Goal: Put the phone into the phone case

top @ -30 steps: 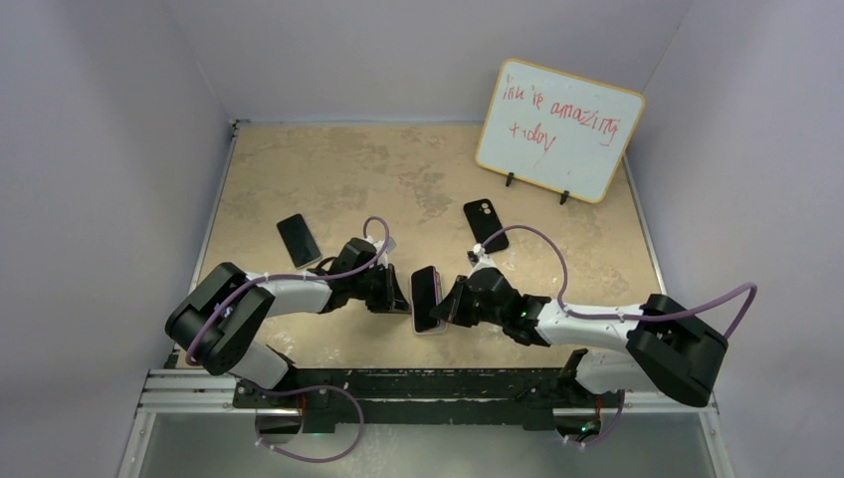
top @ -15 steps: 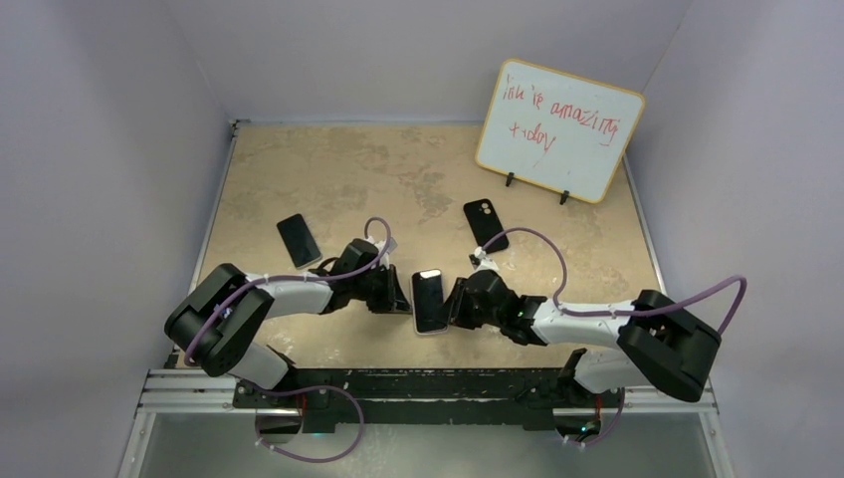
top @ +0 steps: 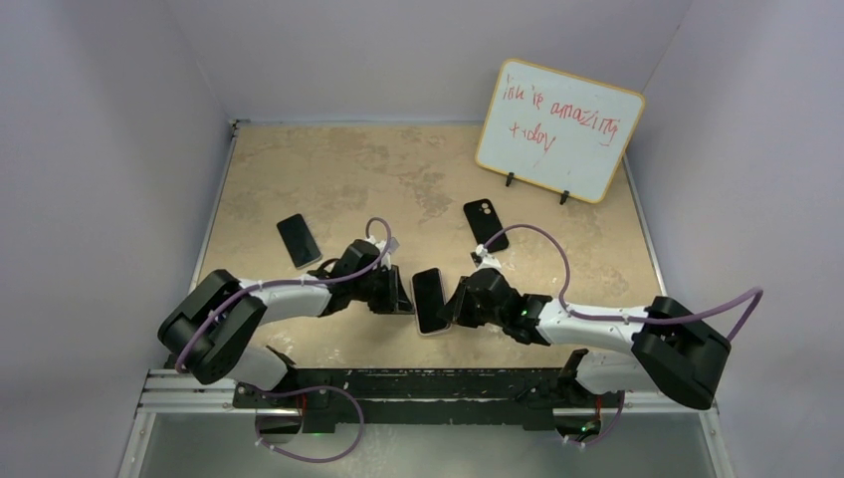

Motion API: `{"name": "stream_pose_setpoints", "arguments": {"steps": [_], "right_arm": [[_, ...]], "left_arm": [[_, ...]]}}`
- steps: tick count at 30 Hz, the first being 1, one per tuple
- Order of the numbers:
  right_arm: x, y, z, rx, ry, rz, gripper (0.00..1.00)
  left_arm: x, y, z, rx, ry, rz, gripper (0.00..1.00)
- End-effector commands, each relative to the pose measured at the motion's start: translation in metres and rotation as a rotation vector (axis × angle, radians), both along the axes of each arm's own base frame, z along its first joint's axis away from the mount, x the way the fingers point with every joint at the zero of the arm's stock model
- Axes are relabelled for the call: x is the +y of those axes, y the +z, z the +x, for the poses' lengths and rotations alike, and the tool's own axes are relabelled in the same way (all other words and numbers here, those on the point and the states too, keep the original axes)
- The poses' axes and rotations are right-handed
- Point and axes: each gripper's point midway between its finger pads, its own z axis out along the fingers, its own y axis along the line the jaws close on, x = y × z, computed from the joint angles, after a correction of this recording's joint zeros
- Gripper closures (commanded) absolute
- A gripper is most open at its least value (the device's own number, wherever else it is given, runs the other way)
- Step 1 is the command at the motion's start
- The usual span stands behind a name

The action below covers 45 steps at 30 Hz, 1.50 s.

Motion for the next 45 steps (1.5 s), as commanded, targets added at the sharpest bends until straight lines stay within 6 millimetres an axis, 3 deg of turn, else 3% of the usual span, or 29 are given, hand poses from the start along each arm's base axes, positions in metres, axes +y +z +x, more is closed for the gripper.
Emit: {"name": "stream_pose_setpoints", "arguments": {"steps": [1, 6, 17, 23, 25, 29, 34, 39, 45], "right_arm": [[0.0, 0.01, 0.009, -0.043, -0.012, -0.014, 0.89], [-0.001, 0.007, 0.008, -0.045, -0.01, -0.013, 0.93], [0.004, -0.01, -0.001, 0.007, 0.036, -0.032, 0.93], [0.002, -0.003, 0.003, -0.023, 0.047, -0.057, 0.76], [-0.002, -0.008, -0.004, 0.017, 0.056, -0.078, 0.71], [-0.003, -0.003, -0.008, 0.017, 0.064, -0.054, 0.67], [-0.007, 0.021, 0.0, -0.051, 0.04, -0.04, 0.65], [-0.019, 0.04, 0.014, -0.131, 0.012, -0.104, 0.56], [-0.011, 0.046, 0.028, -0.162, 0.039, -0.085, 0.35]], "left_arm": [[-0.006, 0.032, 0.019, -0.104, 0.046, -0.046, 0.82], [-0.005, 0.05, 0.037, -0.191, 0.095, -0.059, 0.74], [-0.006, 0.034, 0.069, -0.243, 0.137, 0.028, 0.67], [0.0, 0.012, 0.074, -0.209, 0.134, 0.12, 0.68], [0.0, 0.007, 0.074, -0.197, 0.129, 0.133, 0.69], [0.0, 0.001, 0.073, -0.18, 0.121, 0.153, 0.72], [0.007, -0.004, 0.071, -0.16, 0.113, 0.205, 0.76], [0.003, 0.0, 0.07, -0.163, 0.093, 0.191, 0.77], [-0.009, 0.014, 0.064, -0.146, 0.072, 0.101, 0.78]]}}
